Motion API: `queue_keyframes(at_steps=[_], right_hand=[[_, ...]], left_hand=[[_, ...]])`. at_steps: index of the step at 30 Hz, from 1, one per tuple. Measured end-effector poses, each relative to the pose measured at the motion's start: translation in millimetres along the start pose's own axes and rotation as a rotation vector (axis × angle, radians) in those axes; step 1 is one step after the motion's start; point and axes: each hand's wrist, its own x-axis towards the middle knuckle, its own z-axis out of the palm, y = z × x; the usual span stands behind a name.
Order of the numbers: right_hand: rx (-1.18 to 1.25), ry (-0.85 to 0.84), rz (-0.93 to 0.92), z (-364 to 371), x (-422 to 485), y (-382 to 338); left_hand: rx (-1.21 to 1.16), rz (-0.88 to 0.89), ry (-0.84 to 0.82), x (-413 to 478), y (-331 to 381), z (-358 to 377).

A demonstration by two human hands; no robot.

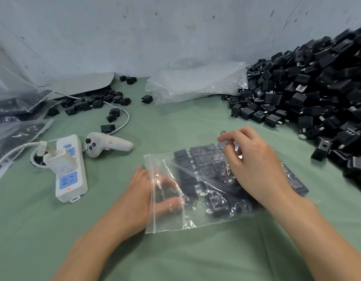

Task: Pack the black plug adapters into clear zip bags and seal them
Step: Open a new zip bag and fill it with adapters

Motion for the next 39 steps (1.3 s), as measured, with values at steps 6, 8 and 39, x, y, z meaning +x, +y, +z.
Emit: queue_keyframes(at_steps=[6,8,39], right_hand=[[0.053,-0.019,0.014,1.8,1.8,-3.1],[0.185,-0.026,0.06,1.7,3.3,-4.1],[0.636,-0.256,0.043,-8.2,-10.2,-63.0]], left_hand=[[0.005,-0.032,0.064,5.9,4.8,9.8],[-0.014,-0.033,0.063,3.9,7.3,7.9],[-0.374,-0.331,0.429,-41.2,16.2,-34.5]])
